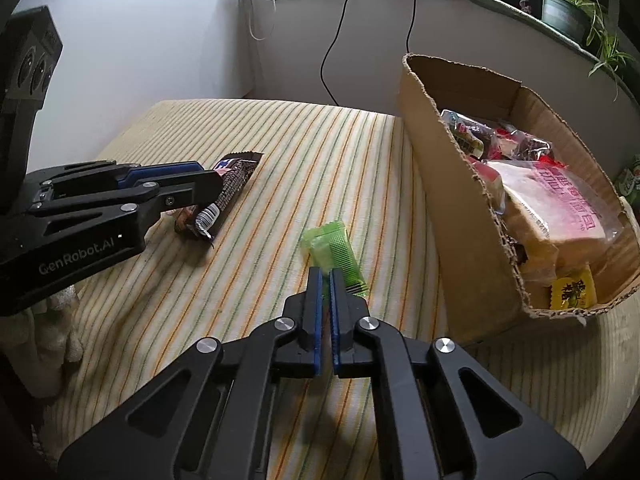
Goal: Organize snacks
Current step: 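Lift the pink packet with the left gripper while the right gripper grasps the green packet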
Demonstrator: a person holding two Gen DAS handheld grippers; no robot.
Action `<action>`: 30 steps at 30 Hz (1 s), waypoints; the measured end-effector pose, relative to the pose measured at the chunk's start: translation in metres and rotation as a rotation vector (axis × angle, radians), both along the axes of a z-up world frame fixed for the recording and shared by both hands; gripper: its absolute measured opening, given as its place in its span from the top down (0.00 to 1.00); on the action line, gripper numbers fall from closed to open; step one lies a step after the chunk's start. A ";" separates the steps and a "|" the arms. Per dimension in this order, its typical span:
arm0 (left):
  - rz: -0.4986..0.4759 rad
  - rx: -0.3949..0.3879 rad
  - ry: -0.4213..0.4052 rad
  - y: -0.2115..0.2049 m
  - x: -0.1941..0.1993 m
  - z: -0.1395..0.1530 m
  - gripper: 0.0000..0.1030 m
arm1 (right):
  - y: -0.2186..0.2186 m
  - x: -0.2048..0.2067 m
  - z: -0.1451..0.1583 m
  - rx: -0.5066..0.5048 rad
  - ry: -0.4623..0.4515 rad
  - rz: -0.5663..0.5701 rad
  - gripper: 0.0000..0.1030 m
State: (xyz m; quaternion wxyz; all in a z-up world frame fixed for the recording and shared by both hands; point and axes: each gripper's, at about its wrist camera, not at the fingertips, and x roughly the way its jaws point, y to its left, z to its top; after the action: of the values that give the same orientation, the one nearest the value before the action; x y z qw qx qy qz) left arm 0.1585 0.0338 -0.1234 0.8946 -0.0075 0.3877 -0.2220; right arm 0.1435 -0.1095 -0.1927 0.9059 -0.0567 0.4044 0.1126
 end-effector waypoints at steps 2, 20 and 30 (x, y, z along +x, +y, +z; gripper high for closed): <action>0.008 -0.003 0.000 0.002 0.000 0.000 0.84 | -0.001 0.000 0.000 0.008 0.003 0.001 0.98; 0.006 -0.059 -0.001 0.014 -0.004 -0.002 0.84 | 0.025 0.005 0.005 -0.122 -0.038 -0.029 0.55; 0.012 -0.072 0.001 0.018 -0.006 0.000 0.84 | 0.006 0.019 0.000 -0.019 0.030 -0.040 0.63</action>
State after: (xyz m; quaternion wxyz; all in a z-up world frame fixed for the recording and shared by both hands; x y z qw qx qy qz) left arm 0.1520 0.0521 -0.1237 0.8948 -0.0420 0.3799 -0.2306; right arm 0.1620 -0.1032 -0.1924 0.9012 -0.0558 0.4200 0.0914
